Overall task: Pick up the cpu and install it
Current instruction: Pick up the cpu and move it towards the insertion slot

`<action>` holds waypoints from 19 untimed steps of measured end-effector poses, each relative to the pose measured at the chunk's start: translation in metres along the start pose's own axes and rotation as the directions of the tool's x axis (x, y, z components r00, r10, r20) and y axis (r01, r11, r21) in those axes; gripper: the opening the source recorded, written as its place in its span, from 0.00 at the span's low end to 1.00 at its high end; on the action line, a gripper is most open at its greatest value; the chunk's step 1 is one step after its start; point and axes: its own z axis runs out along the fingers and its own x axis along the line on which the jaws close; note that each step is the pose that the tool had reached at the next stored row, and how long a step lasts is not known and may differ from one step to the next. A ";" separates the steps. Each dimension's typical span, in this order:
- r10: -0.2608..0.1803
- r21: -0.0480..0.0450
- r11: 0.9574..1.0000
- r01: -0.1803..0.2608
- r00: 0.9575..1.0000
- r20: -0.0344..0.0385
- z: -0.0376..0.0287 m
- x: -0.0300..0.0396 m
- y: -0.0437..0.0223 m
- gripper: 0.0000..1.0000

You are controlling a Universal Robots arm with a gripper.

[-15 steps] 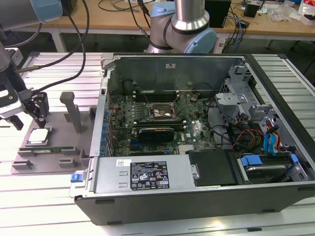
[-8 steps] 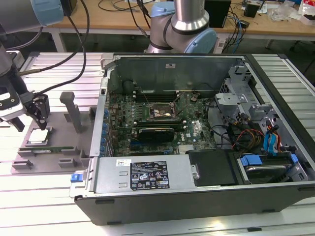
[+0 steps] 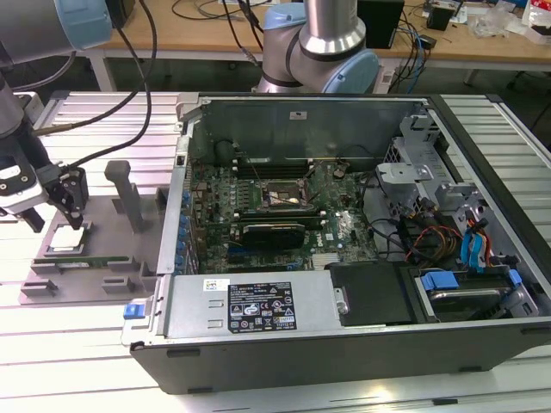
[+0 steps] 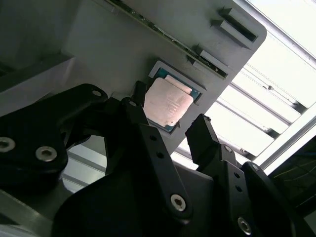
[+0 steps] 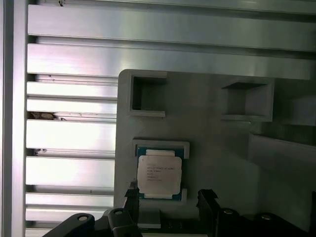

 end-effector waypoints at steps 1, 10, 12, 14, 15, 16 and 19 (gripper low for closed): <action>0.000 0.000 1.000 0.000 1.000 0.000 0.0006 0.0000 0.0000 0.60; 0.000 0.000 1.000 0.000 1.000 0.000 0.0055 0.0002 0.0002 0.60; 0.000 0.000 1.000 0.000 1.000 0.000 0.0071 0.0002 0.0003 0.60; 0.000 0.000 1.000 0.000 1.000 0.000 0.0080 0.0002 0.0003 0.60; 0.000 0.000 1.000 0.000 1.000 0.000 0.0084 0.0003 0.0004 0.60; 0.000 0.000 1.000 0.000 1.000 0.000 0.0092 0.0003 0.0004 0.60; 0.000 0.000 1.000 0.000 1.000 0.000 0.0120 0.0004 0.0005 0.60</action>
